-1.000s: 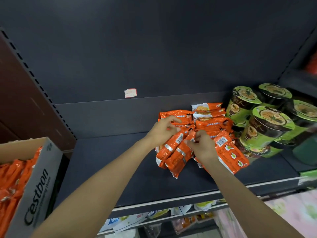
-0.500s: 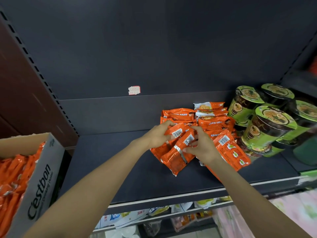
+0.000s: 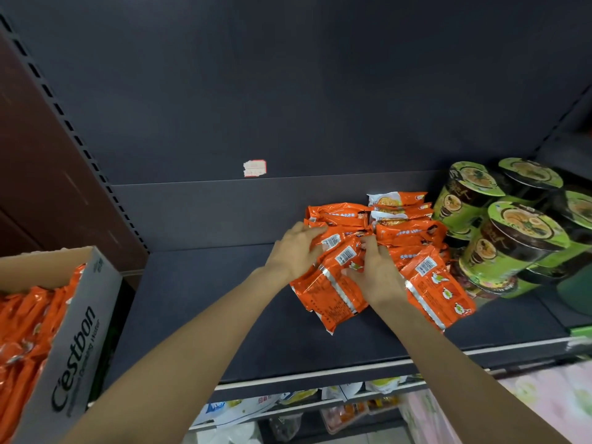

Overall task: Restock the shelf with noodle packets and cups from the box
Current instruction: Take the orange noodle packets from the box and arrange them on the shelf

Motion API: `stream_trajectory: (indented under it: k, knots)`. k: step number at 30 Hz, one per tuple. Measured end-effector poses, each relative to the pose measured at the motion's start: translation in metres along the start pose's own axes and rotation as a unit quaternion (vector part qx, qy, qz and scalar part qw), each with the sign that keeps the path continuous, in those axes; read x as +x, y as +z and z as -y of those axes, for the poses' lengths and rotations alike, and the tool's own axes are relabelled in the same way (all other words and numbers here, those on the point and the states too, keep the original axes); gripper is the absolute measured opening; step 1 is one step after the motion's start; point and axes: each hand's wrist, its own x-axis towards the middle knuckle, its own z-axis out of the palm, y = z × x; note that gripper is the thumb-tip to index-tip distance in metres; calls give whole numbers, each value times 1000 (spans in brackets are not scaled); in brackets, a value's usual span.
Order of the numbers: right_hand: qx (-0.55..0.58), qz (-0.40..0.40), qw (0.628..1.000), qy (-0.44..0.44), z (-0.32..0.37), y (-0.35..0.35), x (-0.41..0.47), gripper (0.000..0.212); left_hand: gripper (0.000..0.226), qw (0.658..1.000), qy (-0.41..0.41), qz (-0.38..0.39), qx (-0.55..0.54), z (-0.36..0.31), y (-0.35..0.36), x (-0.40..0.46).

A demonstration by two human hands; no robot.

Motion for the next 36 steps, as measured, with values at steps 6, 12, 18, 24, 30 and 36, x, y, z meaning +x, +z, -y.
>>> stream_trajectory:
  k: [6,12,18,24,30,36]
  knots:
    - [-79,25,996,20,2,4,5,56,84,986,-23,116,116,-1,0,-9]
    - [-43,11,999,23,0,2,0,52,89,990,17,100,99,-6,6,-6]
    - [21,-51,996,-76,12,0,-14,48,84,997,13,35,62,3,-4,-25]
    - [62,-47,983,-165,55,13,-32,33,46,996,21,-87,14,14,-38,-69]
    - [101,16,965,-242,137,49,-63,24,23,979,-14,-205,5,70,-93,-148]
    - [115,85,942,-303,245,110,-114,20,30,959,-102,-264,10,167,-166,-247]
